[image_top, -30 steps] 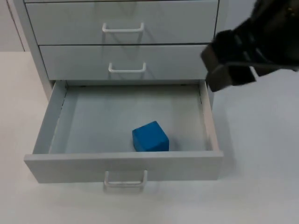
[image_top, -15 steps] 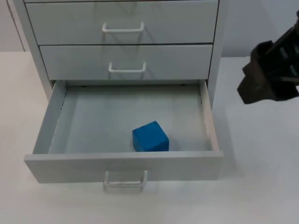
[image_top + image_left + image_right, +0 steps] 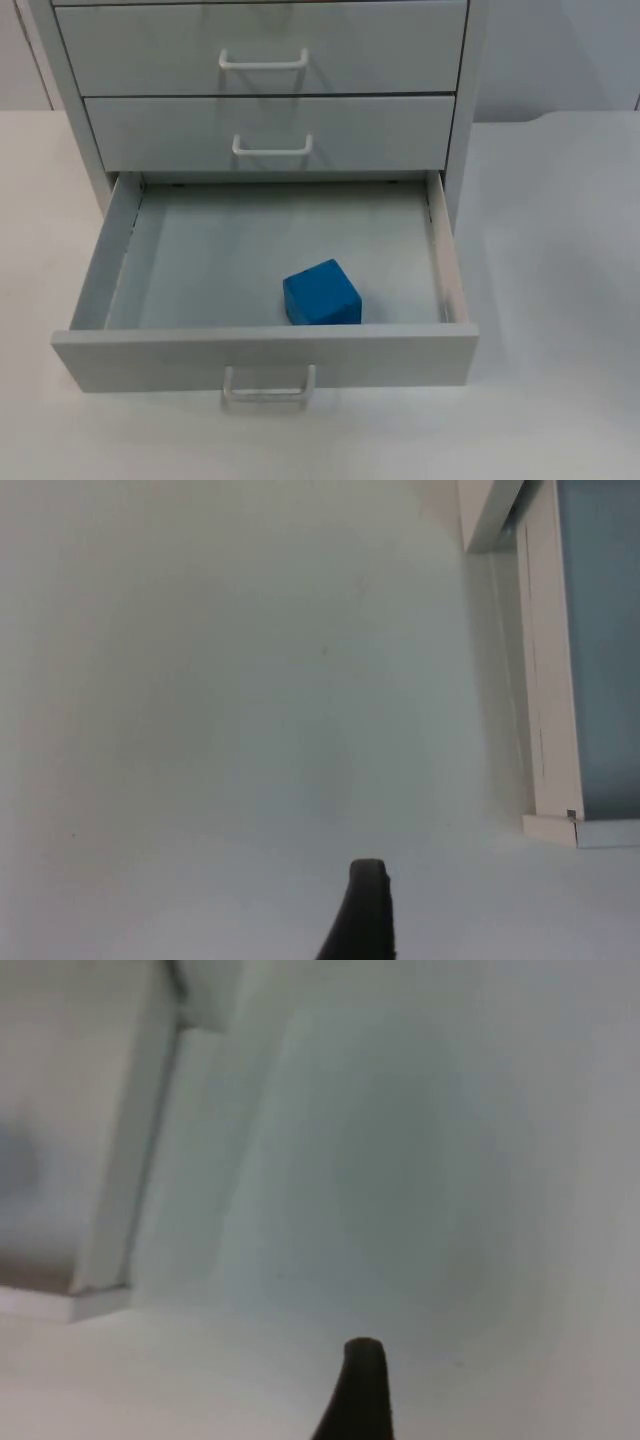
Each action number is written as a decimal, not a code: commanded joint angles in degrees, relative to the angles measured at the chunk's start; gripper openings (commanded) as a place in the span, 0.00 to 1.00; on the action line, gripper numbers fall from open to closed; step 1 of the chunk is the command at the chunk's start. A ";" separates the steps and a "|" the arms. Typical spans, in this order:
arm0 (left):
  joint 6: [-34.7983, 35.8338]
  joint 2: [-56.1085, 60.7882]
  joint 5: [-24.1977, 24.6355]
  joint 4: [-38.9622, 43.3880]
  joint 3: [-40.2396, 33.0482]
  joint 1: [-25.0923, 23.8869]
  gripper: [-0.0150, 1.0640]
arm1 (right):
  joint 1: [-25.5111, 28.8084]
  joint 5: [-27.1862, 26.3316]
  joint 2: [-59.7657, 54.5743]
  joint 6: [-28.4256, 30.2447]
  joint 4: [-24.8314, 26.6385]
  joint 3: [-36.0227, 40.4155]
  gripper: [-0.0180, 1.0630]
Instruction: Open the drawer with the left hand, place the block into the drawer with the right hand, then close the drawer with the left hand.
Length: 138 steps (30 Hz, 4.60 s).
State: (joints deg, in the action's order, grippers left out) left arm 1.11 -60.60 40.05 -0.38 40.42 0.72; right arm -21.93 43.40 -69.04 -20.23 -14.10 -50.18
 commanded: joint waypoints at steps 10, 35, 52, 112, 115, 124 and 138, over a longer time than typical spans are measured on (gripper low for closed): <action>0.42 0.55 -0.13 -0.37 -0.14 -0.18 0.67 | 25.12 4.57 11.25 14.86 14.77 2.78 0.63; -1.11 0.55 1.28 -0.63 -0.14 -0.18 0.33 | 27.42 5.10 13.21 22.59 17.24 2.78 0.63; -12.95 0.55 0.90 -6.94 -0.14 17.75 0.01 | 27.42 4.77 13.21 22.59 17.85 2.78 0.63; 65.74 -50.42 -3.87 99.09 -0.03 57.01 0.01 | 27.42 0.89 13.21 22.59 19.19 6.11 0.63; 68.37 -51.47 -5.03 100.33 0.08 55.77 0.01 | 27.42 0.54 13.21 22.59 19.19 6.11 0.63; 69.85 -54.40 -2.92 100.33 6.75 48.97 0.01 | 27.42 -0.05 13.21 22.59 19.19 6.11 0.63; 69.85 -60.42 -3.65 100.33 19.05 38.36 0.01 | 27.42 -1.21 13.21 22.59 18.84 6.11 0.63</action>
State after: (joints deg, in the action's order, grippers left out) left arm 70.20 -120.46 34.54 99.29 58.06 40.21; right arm 5.08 42.66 -56.34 1.98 4.92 -44.24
